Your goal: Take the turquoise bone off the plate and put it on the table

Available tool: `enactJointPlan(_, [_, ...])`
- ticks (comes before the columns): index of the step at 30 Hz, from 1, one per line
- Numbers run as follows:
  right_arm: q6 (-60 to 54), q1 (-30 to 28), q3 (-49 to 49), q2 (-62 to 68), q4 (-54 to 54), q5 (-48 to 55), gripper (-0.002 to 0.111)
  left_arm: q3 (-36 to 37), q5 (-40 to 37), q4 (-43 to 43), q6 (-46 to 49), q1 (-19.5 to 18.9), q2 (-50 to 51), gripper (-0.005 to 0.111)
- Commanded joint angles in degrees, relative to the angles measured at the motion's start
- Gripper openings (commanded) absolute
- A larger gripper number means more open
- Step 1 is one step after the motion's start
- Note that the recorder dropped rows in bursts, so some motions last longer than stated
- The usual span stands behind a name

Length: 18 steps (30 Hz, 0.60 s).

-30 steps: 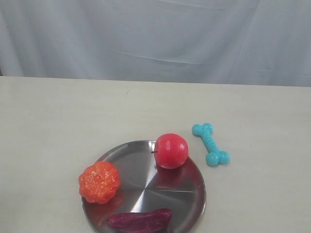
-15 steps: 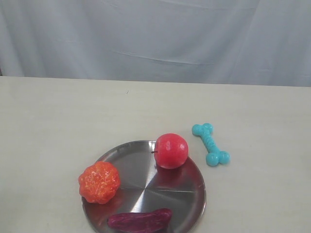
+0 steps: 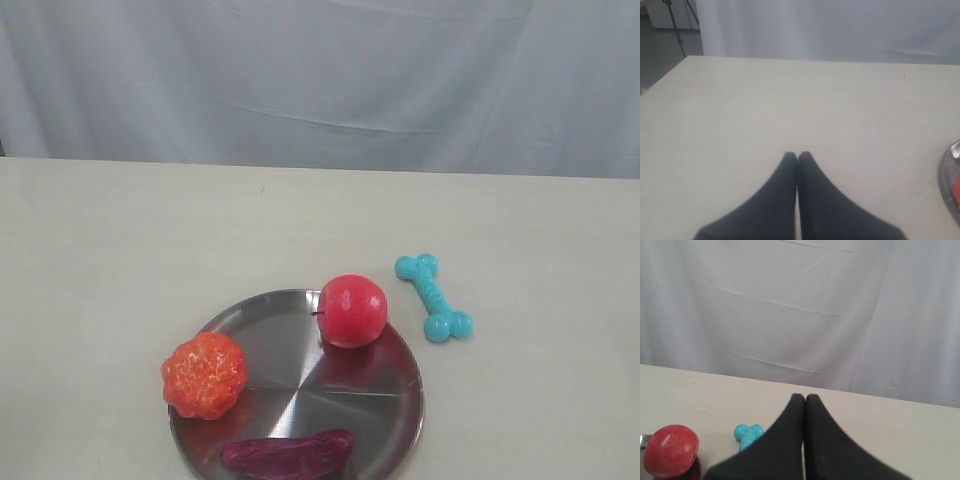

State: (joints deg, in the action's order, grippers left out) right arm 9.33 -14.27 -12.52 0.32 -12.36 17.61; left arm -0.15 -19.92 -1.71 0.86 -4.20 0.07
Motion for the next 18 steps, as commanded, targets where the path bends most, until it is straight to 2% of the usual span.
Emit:
enactJointPlan(1, [-4.27,-0.35,0.61,-0.32,3.55,-1.01,-0.001,0.15,0.31,-0.14,-0.24,-0.26,-0.07,0.0])
enactJointPlan(9, [-5.22,-0.35,3.85,-0.32,6.26,-0.89,-0.001,0.15,0.31,-0.14,-0.24,-0.26,-0.07,0.0])
enactJointPlan(13, [-12.24,-0.35,4.96,-0.32,11.84,-1.11,-0.001,0.15,0.31,-0.14,-0.24,-0.26,-0.07,0.0])
enactJointPlan(18, [-13.23,-0.35,4.96,-0.32,13.1,-1.02,-0.001,0.15,0.31,-0.14,-0.24,-0.26,-0.07,0.0])
